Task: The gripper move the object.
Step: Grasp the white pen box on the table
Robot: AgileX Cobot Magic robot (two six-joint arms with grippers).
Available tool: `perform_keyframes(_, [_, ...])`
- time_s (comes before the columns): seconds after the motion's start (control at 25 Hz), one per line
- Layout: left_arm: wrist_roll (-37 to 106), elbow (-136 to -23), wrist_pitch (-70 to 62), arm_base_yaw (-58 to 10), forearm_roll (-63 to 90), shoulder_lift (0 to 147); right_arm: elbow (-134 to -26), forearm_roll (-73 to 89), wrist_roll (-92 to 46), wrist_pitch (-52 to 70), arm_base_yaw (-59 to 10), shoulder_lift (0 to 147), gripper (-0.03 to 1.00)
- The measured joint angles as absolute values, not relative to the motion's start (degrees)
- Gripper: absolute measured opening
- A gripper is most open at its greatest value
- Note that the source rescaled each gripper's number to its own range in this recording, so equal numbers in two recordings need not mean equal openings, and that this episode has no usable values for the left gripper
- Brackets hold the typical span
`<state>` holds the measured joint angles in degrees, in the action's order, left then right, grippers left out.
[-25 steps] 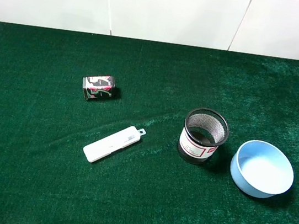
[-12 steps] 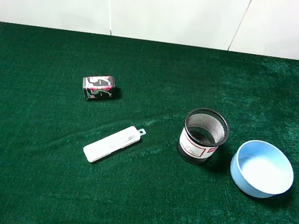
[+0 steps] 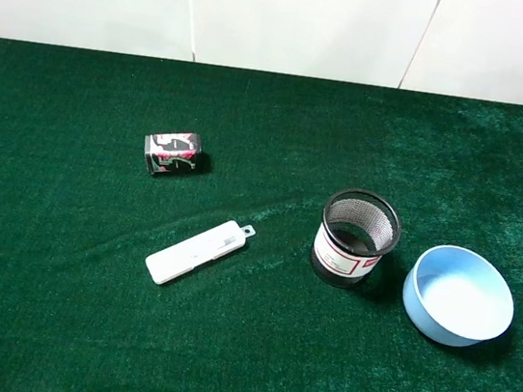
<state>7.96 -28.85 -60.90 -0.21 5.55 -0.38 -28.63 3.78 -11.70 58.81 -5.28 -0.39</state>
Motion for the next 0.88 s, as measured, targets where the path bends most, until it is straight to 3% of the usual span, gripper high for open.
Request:
perform_keyframes(0.36, [8.0, -28.8, -60.9, -0.2, 5.6, -0.4, -28.6, 3.3, -10.9, 58.7, -5.3, 0.8, 1.00])
perform_keyframes(0.88, [8.0, -28.8, -60.9, -0.2, 5.6, -0.4, -31.5, 0.0, 2.4, 54.3, -5.2, 30.3, 1.00])
